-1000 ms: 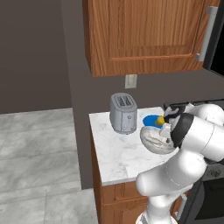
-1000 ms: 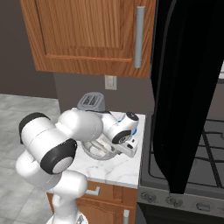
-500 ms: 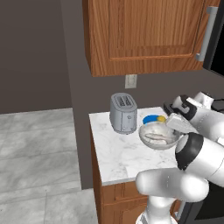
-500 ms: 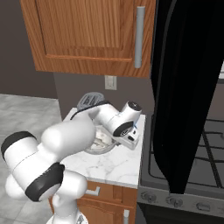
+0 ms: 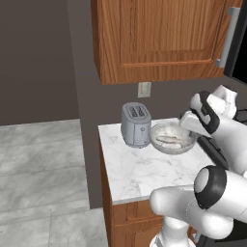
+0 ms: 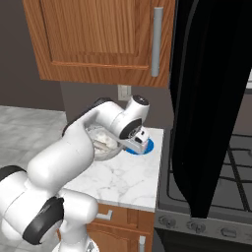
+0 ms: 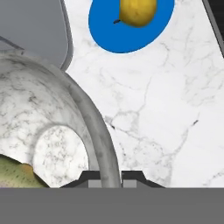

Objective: Remove the pear from the bowl and place it on the small plate. Then place the bowl with only the fish in the microwave, close the door, and press the start button to microwave the fish.

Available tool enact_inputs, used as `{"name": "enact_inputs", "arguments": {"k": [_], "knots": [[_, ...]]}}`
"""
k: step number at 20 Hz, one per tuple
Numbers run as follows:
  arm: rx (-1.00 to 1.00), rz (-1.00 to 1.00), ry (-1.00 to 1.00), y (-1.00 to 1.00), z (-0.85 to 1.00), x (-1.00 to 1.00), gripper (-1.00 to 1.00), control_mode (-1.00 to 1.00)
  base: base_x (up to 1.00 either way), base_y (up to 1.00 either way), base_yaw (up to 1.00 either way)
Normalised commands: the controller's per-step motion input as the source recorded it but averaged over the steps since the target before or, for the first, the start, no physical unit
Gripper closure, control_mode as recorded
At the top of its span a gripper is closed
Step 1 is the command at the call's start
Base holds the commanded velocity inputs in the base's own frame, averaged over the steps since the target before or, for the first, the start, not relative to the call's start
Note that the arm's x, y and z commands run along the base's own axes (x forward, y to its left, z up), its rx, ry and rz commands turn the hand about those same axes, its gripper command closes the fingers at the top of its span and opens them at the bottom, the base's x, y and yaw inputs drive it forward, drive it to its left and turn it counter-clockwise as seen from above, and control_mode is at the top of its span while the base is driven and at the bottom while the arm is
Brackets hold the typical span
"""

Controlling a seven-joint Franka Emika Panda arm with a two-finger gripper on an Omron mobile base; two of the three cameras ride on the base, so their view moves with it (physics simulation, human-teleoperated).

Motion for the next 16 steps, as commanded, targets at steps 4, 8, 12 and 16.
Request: {"name": "enact_inputs", "arguments": {"k": [4,8,12,16], "knots": [[0.01,-0.02,0.01,0.28,0.49,-0.58,1.00,-1.00,0.00,0.00,0.00],[0.01,-0.05,0.06,0.61,0.28,-0.55,1.00,-1.00,0.00,0.00,0.00],[0.00,0.00,0.05,0.72,0.00,-0.23,1.00,-1.00,0.00,0.00,0.00],[0.00,0.00,0.05,0.52,0.00,-0.03,1.00,-1.00,0.00,0.00,0.00]]}}
